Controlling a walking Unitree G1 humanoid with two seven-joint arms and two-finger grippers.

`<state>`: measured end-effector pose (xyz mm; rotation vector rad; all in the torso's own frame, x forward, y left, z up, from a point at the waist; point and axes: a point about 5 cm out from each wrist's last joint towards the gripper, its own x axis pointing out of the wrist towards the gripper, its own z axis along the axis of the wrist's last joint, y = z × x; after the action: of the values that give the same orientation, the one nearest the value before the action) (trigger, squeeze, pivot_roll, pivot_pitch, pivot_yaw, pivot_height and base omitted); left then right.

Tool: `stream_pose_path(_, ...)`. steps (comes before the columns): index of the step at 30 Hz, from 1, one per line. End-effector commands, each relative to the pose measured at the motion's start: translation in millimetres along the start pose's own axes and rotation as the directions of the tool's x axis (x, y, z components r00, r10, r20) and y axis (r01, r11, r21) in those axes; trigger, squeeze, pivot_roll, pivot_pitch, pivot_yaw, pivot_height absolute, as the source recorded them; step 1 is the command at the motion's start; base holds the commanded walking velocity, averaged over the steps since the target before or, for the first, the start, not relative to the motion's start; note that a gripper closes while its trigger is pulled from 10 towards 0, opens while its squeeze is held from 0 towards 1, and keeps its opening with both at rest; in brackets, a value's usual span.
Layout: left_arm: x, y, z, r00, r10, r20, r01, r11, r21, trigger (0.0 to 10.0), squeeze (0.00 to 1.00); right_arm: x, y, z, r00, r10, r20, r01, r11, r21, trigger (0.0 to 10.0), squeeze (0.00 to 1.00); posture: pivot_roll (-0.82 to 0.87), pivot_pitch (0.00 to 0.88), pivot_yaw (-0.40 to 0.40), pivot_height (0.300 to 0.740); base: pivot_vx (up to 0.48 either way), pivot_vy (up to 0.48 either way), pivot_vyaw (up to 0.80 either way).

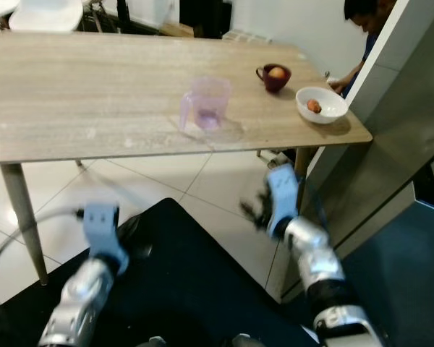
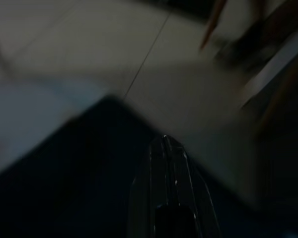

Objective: Restocking fridge

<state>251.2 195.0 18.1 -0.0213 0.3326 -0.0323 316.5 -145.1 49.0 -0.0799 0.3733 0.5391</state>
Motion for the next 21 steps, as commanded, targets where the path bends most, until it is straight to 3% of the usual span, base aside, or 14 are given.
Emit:
stream_pose_path(1, -10.2, 4.1, -35.4, 0.991, 0.05, -0.121, -0.046, 0.998, 0.031, 10.0, 0.0, -6.5, 8.3, -41.5, 0.991, -0.004, -0.132, 0.003, 1.0, -0.014, 10.0, 0.0, -0.07, 0.124, -0.114, 0.707, 0.0, 0.0, 0.0)
stream_pose_path(3, -16.3, 6.7, -51.6, 0.98, 0.08, -0.182, -0.079, 0.997, 0.013, 10.0, 0.0, -11.7, 15.5, -64.9, 0.977, -0.012, -0.212, 0.011, 1.0, -0.009, 10.0, 0.0, -0.07, 0.121, -0.114, 0.707, 0.0, 0.0, 0.0)
stream_pose_path(4, -16.3, 6.7, -51.6, 0.98, 0.08, -0.182, -0.079, 0.997, 0.013, 10.0, 0.0, -11.7, 15.5, -64.9, 0.977, -0.012, -0.212, 0.011, 1.0, -0.009, 10.0, 0.0, -0.07, 0.121, -0.114, 0.707, 0.0, 0.0, 0.0)
stream_pose_path(6, -26.4, 9.2, -73.3, 0.955, 0.125, -0.268, -0.124, 0.992, 0.02, 10.0, 0.0, -25.1, 22.0, -99.8, 0.94, -0.07, -0.333, 0.072, 0.997, -0.005, 10.0, 0.0, -0.05, 0.121, -0.109, 0.707, 0.0, 0.0, 0.0)
stream_pose_path(7, -26.4, 9.2, -73.3, 0.955, 0.125, -0.268, -0.124, 0.992, 0.02, 10.0, 0.0, -25.1, 22.0, -99.8, 0.94, -0.07, -0.333, 0.072, 0.997, -0.005, 10.0, 0.0, -0.05, 0.121, -0.109, 0.707, 0.0, 0.0, 0.0)
stream_pose_path(10, -33.7, 10.0, -87.1, 0.94, 0.151, -0.306, -0.147, 0.989, 0.035, 10.0, 0.0, -37.7, 26.0, -123.3, 0.91, -0.131, -0.394, 0.179, 0.98, 0.088, 10.0, 0.0, -0.04, 0.121, -0.099, 0.707, 0.0, 0.0, 0.0)
stream_pose_path(18, -30.4, 12.7, -87.3, 0.948, 0.174, -0.266, -0.169, 0.985, 0.044, 10.0, 0.0, -39.2, 36.5, -134.2, 0.898, -0.174, -0.403, 0.252, 0.956, 0.149, 10.0, 0.0, -0.03, 0.102, -0.069, 0.707, 0.0, 0.0, 0.0)
stream_pose_path(21, -26.0, 15.0, -83.7, 0.944, 0.202, -0.259, -0.186, 0.979, 0.087, 10.0, 0.0, -35.1, 39.8, -131.4, 0.904, -0.175, -0.389, 0.253, 0.954, 0.158, 10.0, 0.0, -0.03, 0.094, -0.064, 0.707, 0.0, 0.0, 0.0)
